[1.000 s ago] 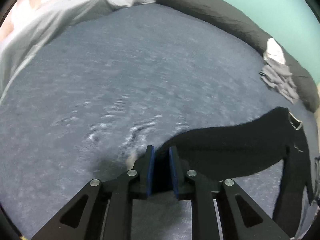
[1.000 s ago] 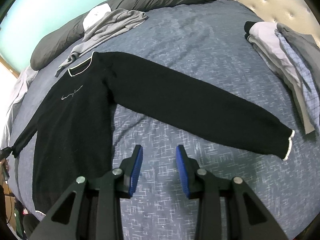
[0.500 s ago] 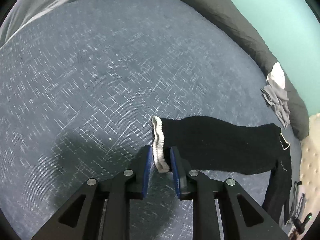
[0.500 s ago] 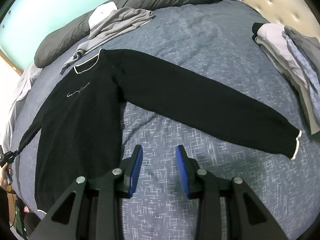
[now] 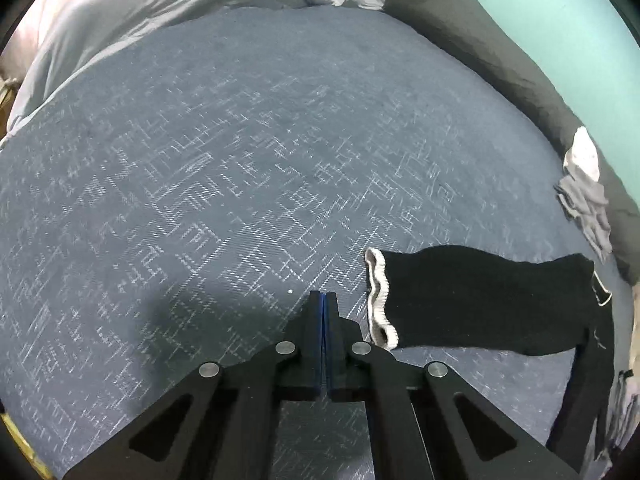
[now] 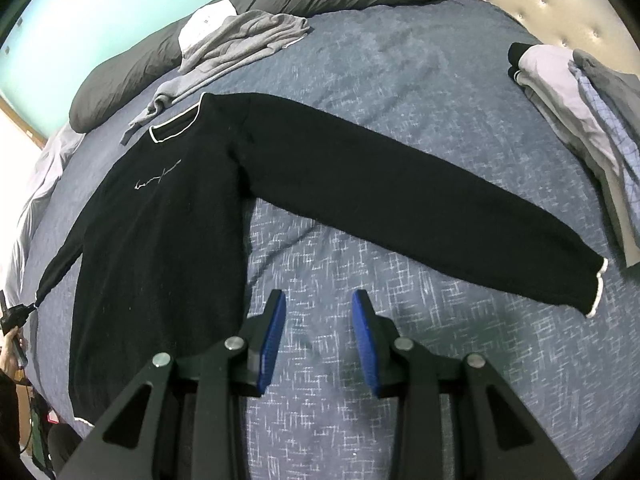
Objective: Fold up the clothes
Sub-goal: 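Move both grippers back to the white-striped hem and close on it, then hold the hem with both grippers and lift it slightly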
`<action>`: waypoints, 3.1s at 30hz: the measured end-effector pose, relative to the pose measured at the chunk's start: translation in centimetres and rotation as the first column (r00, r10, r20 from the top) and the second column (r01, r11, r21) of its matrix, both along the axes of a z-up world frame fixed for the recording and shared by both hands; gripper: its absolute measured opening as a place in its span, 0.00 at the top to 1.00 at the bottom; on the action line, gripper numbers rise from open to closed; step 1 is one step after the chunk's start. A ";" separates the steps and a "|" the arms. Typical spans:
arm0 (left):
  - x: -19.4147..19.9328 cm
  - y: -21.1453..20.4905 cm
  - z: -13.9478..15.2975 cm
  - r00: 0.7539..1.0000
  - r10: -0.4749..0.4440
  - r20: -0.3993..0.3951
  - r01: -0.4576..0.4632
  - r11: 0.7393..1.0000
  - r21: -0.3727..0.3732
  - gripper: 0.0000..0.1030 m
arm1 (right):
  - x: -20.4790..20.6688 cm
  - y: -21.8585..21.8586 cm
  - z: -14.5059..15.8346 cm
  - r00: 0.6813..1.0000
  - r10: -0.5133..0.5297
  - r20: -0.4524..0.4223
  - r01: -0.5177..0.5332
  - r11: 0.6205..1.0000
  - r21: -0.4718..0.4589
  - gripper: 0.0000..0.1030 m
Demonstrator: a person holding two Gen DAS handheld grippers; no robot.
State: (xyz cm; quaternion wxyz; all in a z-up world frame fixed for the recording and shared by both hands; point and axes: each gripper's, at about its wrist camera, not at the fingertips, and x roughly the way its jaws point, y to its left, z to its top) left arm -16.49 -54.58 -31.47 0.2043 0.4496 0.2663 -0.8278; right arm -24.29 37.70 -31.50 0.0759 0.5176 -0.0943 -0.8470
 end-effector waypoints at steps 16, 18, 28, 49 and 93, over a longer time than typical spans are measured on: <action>4.1 17.3 6.2 0.932 -0.359 -0.045 0.361 0.924 0.122 0.91 | 3.3 -2.8 -0.2 0.992 0.111 0.066 -0.103 0.987 -0.122 0.57; 4.8 20.3 6.0 0.913 -0.406 -0.037 0.407 0.902 0.146 0.82 | 4.1 -3.3 -0.3 0.987 0.140 0.084 -0.128 0.983 -0.132 0.57; 6.5 30.5 3.2 0.818 -0.571 0.066 0.547 0.809 0.215 0.72 | 8.3 -5.5 -1.3 0.953 0.253 0.168 -0.226 0.960 -0.162 0.34; 7.4 37.9 -0.5 0.719 -0.671 0.182 0.628 0.739 0.242 0.66 | 12.3 -7.0 -4.4 0.910 0.309 0.277 -0.270 0.948 -0.169 0.34; 9.0 39.9 -3.9 0.667 -0.718 0.196 0.642 0.688 0.337 0.88 | 12.2 -7.4 -6.5 0.886 0.335 0.321 -0.273 0.936 -0.223 0.70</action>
